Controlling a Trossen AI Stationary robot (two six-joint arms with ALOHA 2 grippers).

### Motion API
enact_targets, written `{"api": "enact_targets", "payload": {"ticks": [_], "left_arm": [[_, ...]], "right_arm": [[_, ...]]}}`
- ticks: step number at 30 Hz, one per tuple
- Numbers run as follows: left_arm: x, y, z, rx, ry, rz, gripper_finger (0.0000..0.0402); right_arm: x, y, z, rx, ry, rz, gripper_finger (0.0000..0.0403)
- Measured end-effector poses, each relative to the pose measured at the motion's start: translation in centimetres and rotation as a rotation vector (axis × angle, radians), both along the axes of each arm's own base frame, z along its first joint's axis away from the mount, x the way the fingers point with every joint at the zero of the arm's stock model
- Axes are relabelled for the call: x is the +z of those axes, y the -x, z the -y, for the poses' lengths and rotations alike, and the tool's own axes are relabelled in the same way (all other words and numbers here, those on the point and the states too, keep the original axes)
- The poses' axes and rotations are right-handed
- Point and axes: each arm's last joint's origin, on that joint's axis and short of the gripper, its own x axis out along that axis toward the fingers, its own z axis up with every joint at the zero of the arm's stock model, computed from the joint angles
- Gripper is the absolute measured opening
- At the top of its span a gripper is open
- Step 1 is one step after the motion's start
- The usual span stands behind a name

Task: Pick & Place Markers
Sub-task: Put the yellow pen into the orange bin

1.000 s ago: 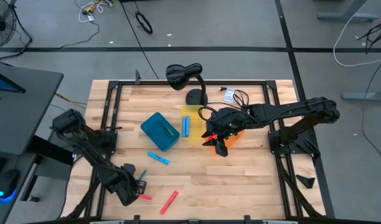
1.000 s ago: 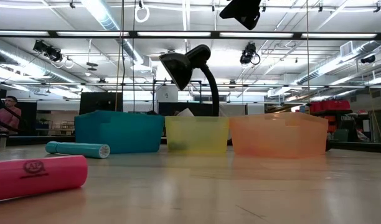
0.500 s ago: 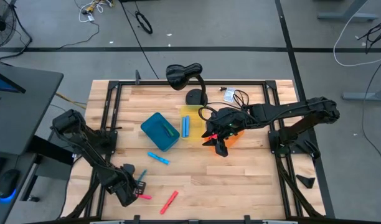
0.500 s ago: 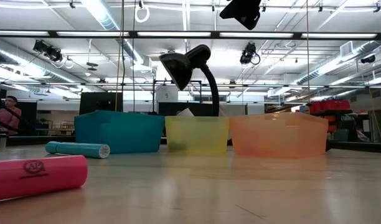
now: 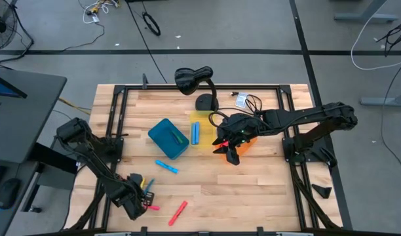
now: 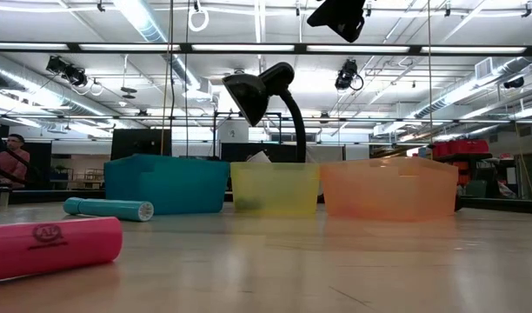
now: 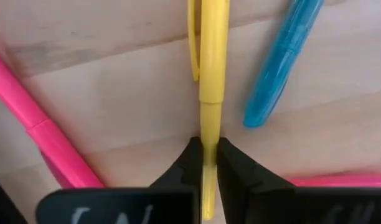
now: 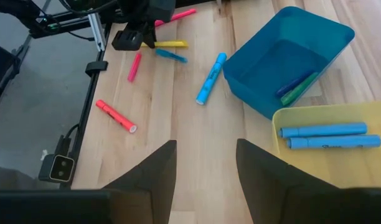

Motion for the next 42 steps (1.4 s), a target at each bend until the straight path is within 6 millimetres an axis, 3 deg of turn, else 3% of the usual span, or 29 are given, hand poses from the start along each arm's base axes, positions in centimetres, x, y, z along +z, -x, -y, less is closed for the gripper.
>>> {"api": "enact_targets", "payload": {"ticks": [14, 24, 42], "left_arm": [[5.9, -1.5, 0.3, 0.014, -0.192, 0.019, 0.0026], [10.2, -3.3, 0.4, -0.102, -0.47, 0.38, 0.0026], [12.6, -5.3, 1.2, -0.311, -1.003, 0.824, 0.0026]], "right_arm": [[0.0, 0.0, 0.0, 0.0, 0.0, 0.002, 0.0166], [0.0, 0.0, 0.0, -0.056, -0.065, -0.016, 0.0166], [0.0, 0.1, -1.1, -0.012, -0.06, -0.015, 0.0166]]}}
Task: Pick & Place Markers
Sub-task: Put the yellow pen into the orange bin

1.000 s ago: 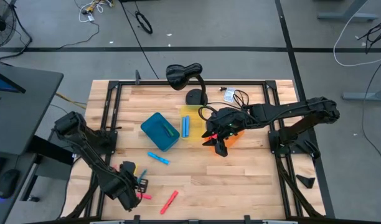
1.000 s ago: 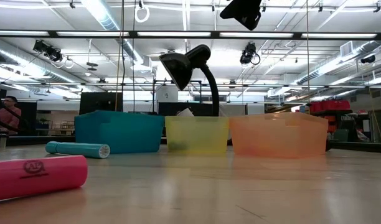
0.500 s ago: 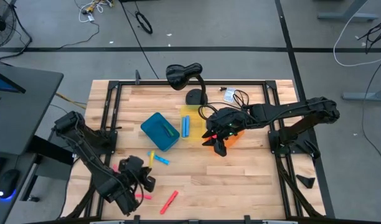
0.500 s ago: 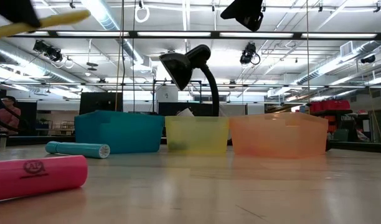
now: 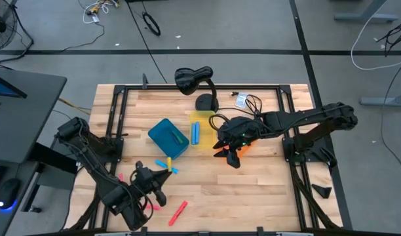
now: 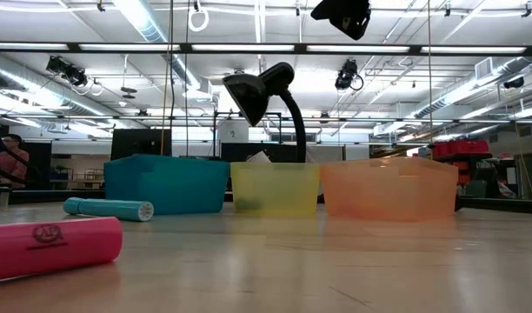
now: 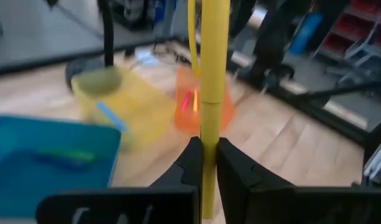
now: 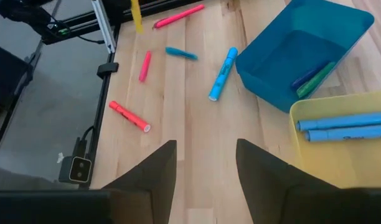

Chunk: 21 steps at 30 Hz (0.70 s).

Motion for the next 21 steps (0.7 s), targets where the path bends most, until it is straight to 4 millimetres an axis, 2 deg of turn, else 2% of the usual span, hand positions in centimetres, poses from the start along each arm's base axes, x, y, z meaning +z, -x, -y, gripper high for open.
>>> {"api": "enact_targets", "payload": {"ticks": [4, 8, 16, 21], "left_arm": [[0.5, -0.5, -0.1, 0.016, -0.054, 0.06, 0.0026], [1.9, -1.5, -1.5, 0.001, -0.064, -0.012, 0.0026], [6.7, -3.6, -5.3, -0.159, -0.135, -0.112, 0.0026], [9.2, -5.1, -8.1, -0.252, -0.18, -0.092, 0.0026]], "right_arm": [[0.0, 0.0, 0.0, 0.02, 0.019, 0.006, 0.0166], [0.1, 0.0, 0.0, 0.049, 0.051, 0.028, 0.0166], [0.7, -0.4, 0.0, 0.053, 0.062, 0.104, 0.0166], [1.6, -1.0, -0.1, 0.052, 0.048, 0.217, 0.0166]]}}
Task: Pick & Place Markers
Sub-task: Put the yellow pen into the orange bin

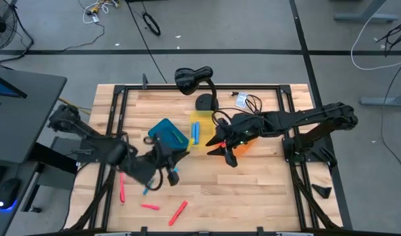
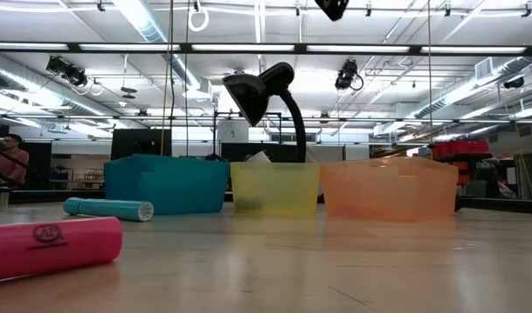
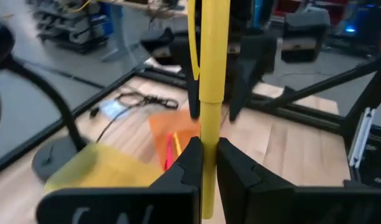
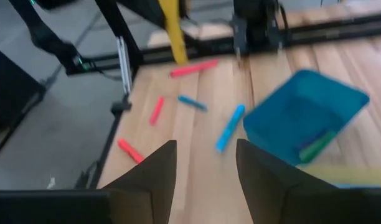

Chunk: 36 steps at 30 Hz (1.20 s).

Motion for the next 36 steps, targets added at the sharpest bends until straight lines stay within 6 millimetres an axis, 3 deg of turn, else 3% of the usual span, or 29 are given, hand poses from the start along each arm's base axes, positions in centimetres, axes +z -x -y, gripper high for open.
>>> {"api": "enact_targets", "payload": {"ticks": [10, 16, 29, 36], "left_arm": [[2.0, -2.9, -4.4, -0.147, -0.026, 0.084, 0.0026], [2.6, -3.8, -6.0, -0.207, -0.01, 0.143, 0.0026], [2.8, -3.9, -6.4, -0.236, 0.001, 0.156, 0.0025], [2.9, -4.0, -6.3, -0.237, 0.005, 0.173, 0.0025]], "right_arm": [[1.6, -0.4, -0.1, -0.004, -0.032, 0.154, 0.0166], [2.2, -0.5, -0.1, 0.0, -0.02, 0.22, 0.0166], [2.8, -0.7, -0.1, 0.0, -0.029, 0.284, 0.0161], [2.6, -0.6, -0.1, 0.0, -0.026, 0.264, 0.0103]]}}
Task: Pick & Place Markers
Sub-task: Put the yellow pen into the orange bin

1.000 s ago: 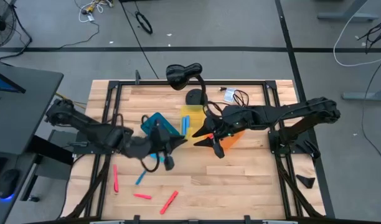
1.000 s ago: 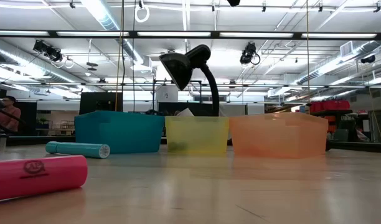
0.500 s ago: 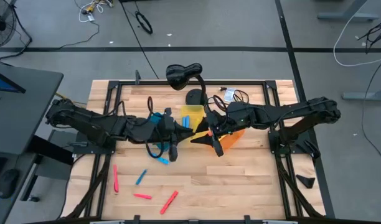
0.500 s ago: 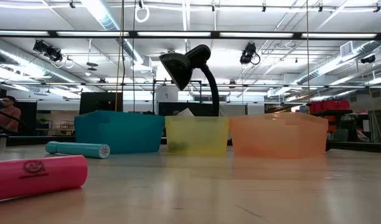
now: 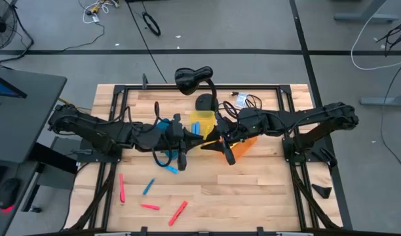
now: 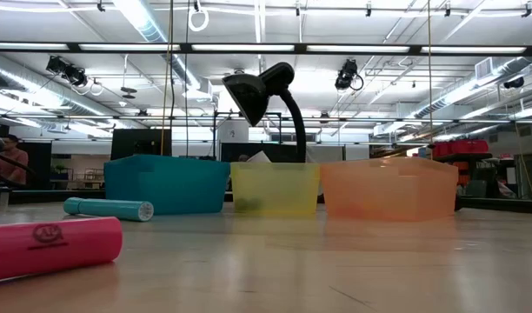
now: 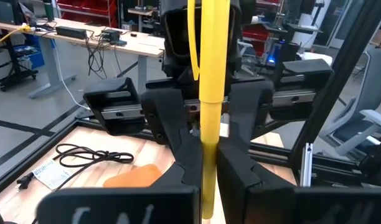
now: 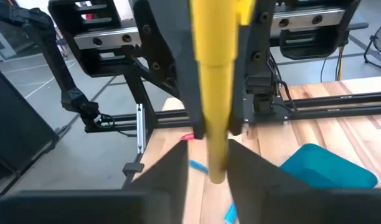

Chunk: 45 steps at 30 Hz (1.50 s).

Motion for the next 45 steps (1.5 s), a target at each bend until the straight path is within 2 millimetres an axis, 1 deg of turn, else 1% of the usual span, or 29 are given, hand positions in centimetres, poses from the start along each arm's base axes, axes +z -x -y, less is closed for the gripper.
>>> {"api": "enact_targets", "payload": {"ticks": [5, 6, 9, 16, 21, 26, 30, 36, 45], "left_arm": [[0.0, 0.0, 0.1, 0.0, 0.01, -0.002, 0.0025], [0.0, 0.0, 0.1, 0.0, 0.01, -0.003, 0.0025], [0.0, 0.0, 0.1, -0.002, 0.027, -0.001, 0.003], [-0.1, -0.1, -0.1, 0.006, 0.063, 0.003, 0.0087], [-0.1, -0.1, -0.1, 0.005, 0.065, 0.003, 0.0102], [-0.1, 0.0, 0.0, -0.01, 0.093, 0.0, 0.01], [-0.4, 0.0, 0.1, -0.056, 0.132, -0.024, 0.0098], [-0.8, 0.1, 0.2, -0.079, 0.187, -0.064, 0.0098], [-0.9, 0.1, 0.4, -0.133, 0.25, -0.079, 0.0098]], "right_arm": [[0.0, 0.0, 0.0, -0.002, 0.008, 0.002, 0.0023], [0.0, 0.0, 0.0, -0.002, 0.008, 0.002, 0.0016], [0.0, 0.0, 0.0, 0.0, 0.006, 0.002, 0.002], [-0.3, 0.1, -0.1, 0.019, -0.002, -0.033, 0.0013], [-0.9, 0.4, -0.2, 0.057, -0.032, -0.114, 0.0013], [-1.4, 2.0, 0.0, 0.065, -0.007, -0.249, 0.0013], [-1.4, 3.7, 0.3, 0.092, 0.071, -0.32, 0.0013], [-1.5, 5.8, 0.7, 0.149, 0.195, -0.411, 0.0013], [-3.1, 8.0, 1.8, 0.263, 0.374, -0.628, 0.0013]]}}
